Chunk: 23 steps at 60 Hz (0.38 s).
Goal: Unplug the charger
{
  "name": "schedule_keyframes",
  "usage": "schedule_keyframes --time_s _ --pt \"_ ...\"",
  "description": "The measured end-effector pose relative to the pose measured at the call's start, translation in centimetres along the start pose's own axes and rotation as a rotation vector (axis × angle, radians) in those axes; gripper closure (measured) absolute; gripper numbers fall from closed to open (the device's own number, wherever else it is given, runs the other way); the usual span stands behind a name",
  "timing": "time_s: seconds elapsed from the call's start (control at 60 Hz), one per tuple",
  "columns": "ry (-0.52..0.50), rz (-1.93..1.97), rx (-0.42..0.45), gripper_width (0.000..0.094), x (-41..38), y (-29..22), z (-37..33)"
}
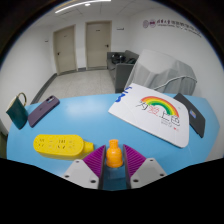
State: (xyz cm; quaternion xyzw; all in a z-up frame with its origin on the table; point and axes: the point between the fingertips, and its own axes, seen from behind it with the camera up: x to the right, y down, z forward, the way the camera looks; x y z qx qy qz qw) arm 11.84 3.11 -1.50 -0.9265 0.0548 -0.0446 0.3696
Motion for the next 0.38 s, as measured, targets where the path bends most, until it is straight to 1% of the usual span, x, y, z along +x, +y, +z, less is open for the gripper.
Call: schedule_keyframes --time_s 0.017,0.033,0.05,0.083,0.1,0.117,0.133,0.15,0.2,0.267,0.383 --pt "-0.004 0.001 0.003 0.0584 0.0 -0.1 -0.1" --pt "-0.009 0.004 0.009 0.0490 0.0 -0.2 -0.1" --pt "-0.014 0.008 0.018 0.0457 0.0 -0.3 -0.2" --pt "-0.031 0.015 0.036 0.0340 -0.1 -0.5 -0.6" --pt "-0.042 0.019 0.044 0.0232 -0.3 -0.6 -0.9" --pt "-0.054 0.025 0.051 0.0238 -0.4 -0.6 -1.2" --pt "-0.066 0.032 0.058 0.0187 -0.5 -0.6 -1.5" --pt "-0.078 0.040 0.065 0.0158 -0.6 -0.7 -1.8" --pt "-0.108 0.064 0.078 0.0136 -0.7 -0.4 -2.9" --pt "-0.134 0.084 0.091 0.0136 -0.3 0.4 -4.9" --pt "-0.164 0.105 0.143 0.0118 1.4 1.6 -10.0"
